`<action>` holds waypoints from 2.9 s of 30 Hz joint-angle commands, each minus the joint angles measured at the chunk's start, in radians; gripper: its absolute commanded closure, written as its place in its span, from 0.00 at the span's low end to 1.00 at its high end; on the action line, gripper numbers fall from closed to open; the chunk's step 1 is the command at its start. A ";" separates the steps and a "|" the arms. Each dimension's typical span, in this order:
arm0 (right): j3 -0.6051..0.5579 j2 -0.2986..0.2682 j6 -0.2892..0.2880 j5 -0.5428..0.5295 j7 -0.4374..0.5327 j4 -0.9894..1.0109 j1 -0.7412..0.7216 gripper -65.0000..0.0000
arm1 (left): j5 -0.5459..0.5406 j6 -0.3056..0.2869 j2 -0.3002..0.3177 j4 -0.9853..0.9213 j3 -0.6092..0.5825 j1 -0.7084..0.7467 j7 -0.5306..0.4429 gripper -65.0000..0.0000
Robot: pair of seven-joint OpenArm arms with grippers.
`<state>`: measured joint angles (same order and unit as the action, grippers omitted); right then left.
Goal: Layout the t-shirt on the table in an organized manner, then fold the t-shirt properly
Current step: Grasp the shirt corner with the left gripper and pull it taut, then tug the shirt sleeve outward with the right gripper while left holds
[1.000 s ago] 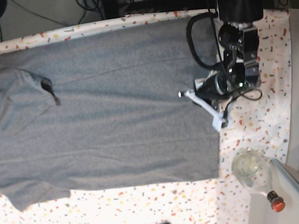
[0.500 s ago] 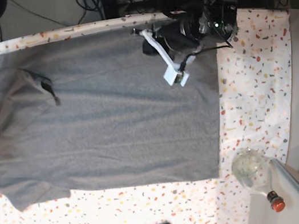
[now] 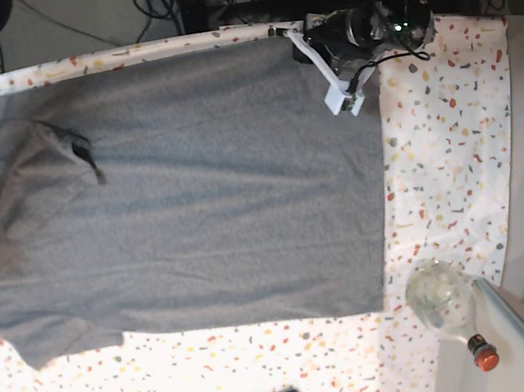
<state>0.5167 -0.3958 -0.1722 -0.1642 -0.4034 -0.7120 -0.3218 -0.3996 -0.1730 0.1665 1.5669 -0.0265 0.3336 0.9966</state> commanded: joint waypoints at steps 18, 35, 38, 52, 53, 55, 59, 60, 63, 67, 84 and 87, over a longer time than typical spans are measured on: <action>0.001 -0.067 0.004 -0.001 0.174 0.251 -0.191 0.45 | 0.066 0.016 0.066 -0.044 0.218 0.068 -0.077 1.00; -0.123 -0.079 -0.005 -0.007 0.226 0.312 -0.150 0.45 | 0.064 0.016 0.055 0.108 0.221 0.088 -0.074 1.00; -0.128 -0.079 -0.005 -0.007 0.226 0.312 -0.150 0.45 | 0.063 0.016 0.054 0.151 0.221 0.088 -0.074 1.00; -0.129 -0.056 -0.134 -0.008 0.128 0.222 -0.127 0.45 | -0.201 0.019 0.064 0.224 0.313 0.086 -0.072 1.00; -0.129 -0.055 -0.134 -0.008 0.126 0.219 -0.116 0.45 | -0.201 0.019 0.064 0.224 0.313 0.086 -0.072 1.00; -0.129 -0.050 -0.132 -0.008 0.126 0.217 -0.104 0.45 | -0.201 0.019 0.066 0.224 0.313 0.086 -0.072 1.00; -0.129 -0.022 -0.131 -0.008 0.133 0.225 -0.084 0.45 | -0.201 0.019 0.077 0.224 0.313 0.086 -0.072 1.00; -0.129 -0.019 -0.131 -0.008 0.134 0.219 -0.075 0.45 | -0.201 0.019 0.077 0.224 0.313 0.086 -0.072 1.00; -0.129 -0.018 -0.131 -0.008 0.134 0.217 -0.067 0.45 | -0.203 0.019 0.077 0.223 0.313 0.086 -0.072 1.00; -0.129 -0.018 -0.131 -0.008 0.134 0.208 -0.066 0.63 | -0.203 0.020 0.078 0.223 0.313 0.086 -0.072 1.00; -0.082 0.130 -0.132 -0.007 -0.256 -0.575 0.220 1.00 | -0.203 0.020 0.078 0.131 0.311 0.058 -0.074 1.00; 0.001 0.182 -0.132 -0.004 -0.368 -0.668 0.249 1.00 | -0.203 0.020 0.078 0.131 0.311 0.057 -0.078 1.00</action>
<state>0.5144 -0.1944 -0.3061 -0.1604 -0.7963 -1.3598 -0.0536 -0.5930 -0.1497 0.2340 1.6836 0.2794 0.3931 0.9310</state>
